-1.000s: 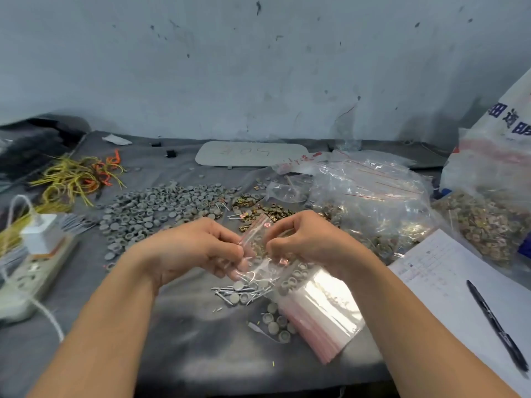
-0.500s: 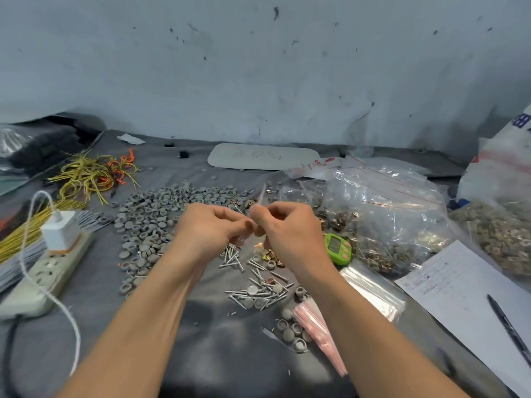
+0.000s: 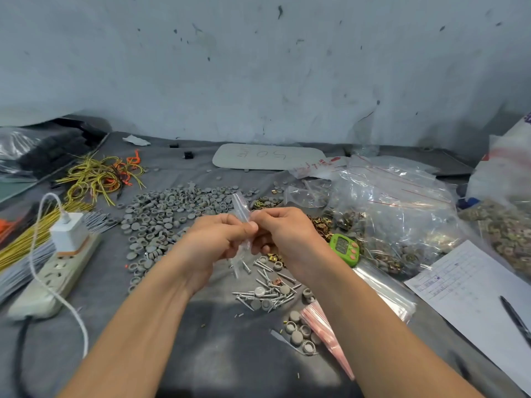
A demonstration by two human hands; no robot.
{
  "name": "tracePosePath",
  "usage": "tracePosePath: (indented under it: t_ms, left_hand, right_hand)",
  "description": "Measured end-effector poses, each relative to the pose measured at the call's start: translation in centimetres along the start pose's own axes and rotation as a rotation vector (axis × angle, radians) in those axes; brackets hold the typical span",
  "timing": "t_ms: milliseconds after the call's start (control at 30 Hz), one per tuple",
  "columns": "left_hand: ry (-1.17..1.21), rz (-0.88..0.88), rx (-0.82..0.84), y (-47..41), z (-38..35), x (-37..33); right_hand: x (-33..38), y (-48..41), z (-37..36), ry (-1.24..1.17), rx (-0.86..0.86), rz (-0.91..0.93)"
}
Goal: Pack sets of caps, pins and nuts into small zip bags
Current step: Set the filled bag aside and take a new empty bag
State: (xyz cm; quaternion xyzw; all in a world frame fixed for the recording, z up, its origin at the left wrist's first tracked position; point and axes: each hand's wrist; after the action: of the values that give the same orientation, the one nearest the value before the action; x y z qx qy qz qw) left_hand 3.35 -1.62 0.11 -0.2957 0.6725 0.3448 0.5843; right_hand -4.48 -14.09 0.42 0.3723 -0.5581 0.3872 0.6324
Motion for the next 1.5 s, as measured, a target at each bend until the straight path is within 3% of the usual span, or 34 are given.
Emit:
tracePosePath:
  t_ms: [333,433,567,900,1100,1233,1500]
  left_hand:
    - [0.103,0.056,0.098,0.0,0.3,-0.1]
    - [0.013,0.006,0.069,0.1,0.0,0.0]
    - [-0.182,-0.092,0.057,0.2,0.4,0.1]
    - [-0.283,-0.098,0.163,0.9,1.2,-0.4]
    - [-0.285,-0.121,0.21,1.3,0.3,-0.8]
    - [-0.311,-0.12,0.261,1.4,0.2,-0.8]
    - [-0.402,-0.078,0.142,1.1,0.0,-0.6]
  right_hand:
    - [0.5,-0.3,0.2,0.133,-0.091,-0.011]
    - [0.2,-0.6,0.3,0.208,-0.128,0.067]
    - [-0.1,-0.6,0.6,0.327,-0.053,0.129]
    - [-0.2,-0.1,1.3,0.4,0.033,0.101]
    - [-0.1,0.1,1.8,0.393,0.019,0.077]
    - [-0.1,0.4,2.0,0.317,0.097,0.063]
    - [-0.2,1.0,2.2,0.441,0.026,0.054]
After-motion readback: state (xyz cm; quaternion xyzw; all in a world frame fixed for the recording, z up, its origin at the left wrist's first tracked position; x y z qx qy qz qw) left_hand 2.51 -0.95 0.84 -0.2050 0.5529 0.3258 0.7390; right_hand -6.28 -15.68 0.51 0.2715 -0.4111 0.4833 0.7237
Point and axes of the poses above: each hand's wrist, its own y-axis away from the middle knuckle, its own z-axis out of the back of the hand, x = y × z, and after that the axes turned 7 degrees about y, right-handed
